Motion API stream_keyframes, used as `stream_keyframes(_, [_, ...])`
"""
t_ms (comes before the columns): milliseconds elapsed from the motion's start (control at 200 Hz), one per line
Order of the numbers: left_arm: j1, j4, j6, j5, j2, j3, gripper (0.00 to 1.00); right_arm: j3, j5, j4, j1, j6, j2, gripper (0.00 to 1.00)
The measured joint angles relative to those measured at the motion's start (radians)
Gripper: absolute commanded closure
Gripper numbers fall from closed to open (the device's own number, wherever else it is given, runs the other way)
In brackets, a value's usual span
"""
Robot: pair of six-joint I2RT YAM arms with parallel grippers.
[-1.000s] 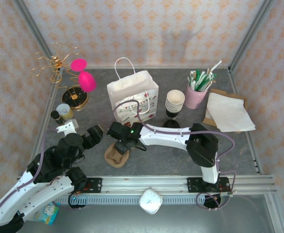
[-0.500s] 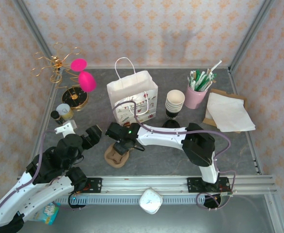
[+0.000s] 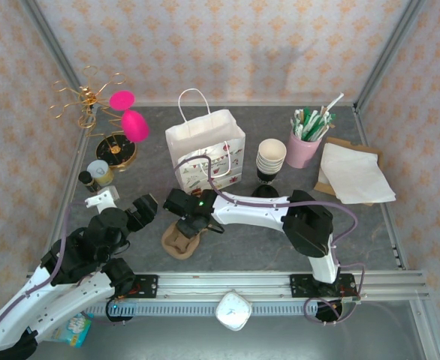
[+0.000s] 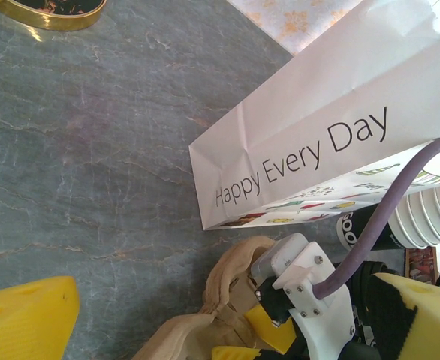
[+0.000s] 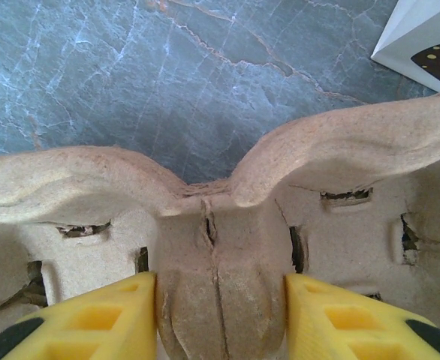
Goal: Pack the takeout coffee
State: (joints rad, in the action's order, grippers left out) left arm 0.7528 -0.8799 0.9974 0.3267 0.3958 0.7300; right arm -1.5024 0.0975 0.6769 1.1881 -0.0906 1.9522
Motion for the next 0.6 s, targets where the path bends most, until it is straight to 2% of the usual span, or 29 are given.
stream_keyframes(601, [0.0, 0.0, 0.0, 0.0, 0.0, 0.0, 0.01, -0.017, -0.003, 0.033, 0.0, -0.09, -0.01, 0.57])
